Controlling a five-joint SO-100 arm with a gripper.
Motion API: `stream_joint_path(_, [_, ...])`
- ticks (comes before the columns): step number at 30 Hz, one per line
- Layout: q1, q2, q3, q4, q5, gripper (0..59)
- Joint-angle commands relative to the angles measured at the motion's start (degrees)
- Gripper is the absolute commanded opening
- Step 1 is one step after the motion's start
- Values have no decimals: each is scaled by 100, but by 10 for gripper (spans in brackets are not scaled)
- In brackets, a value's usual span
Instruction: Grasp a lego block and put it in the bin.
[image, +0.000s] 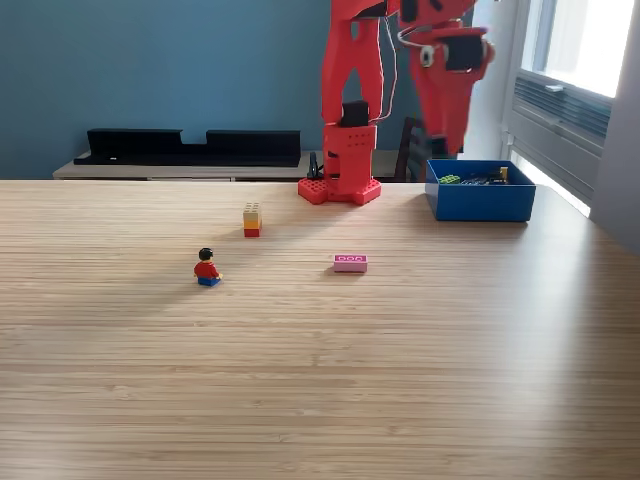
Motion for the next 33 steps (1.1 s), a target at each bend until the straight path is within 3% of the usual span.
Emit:
stream_joint_path(1, [-1222, 1143, 466, 237, -325, 1])
stream_joint_path(12, [-2830, 1784, 2021, 220, -879, 1])
stream_joint_path(21, [-4219, 1767, 2320, 193, -1239, 1])
stream_joint_path(31, [-4966, 1749, 2725, -281, -1582, 2])
stream_joint_path(33, [-4948, 1749, 2874, -404, -1626, 75])
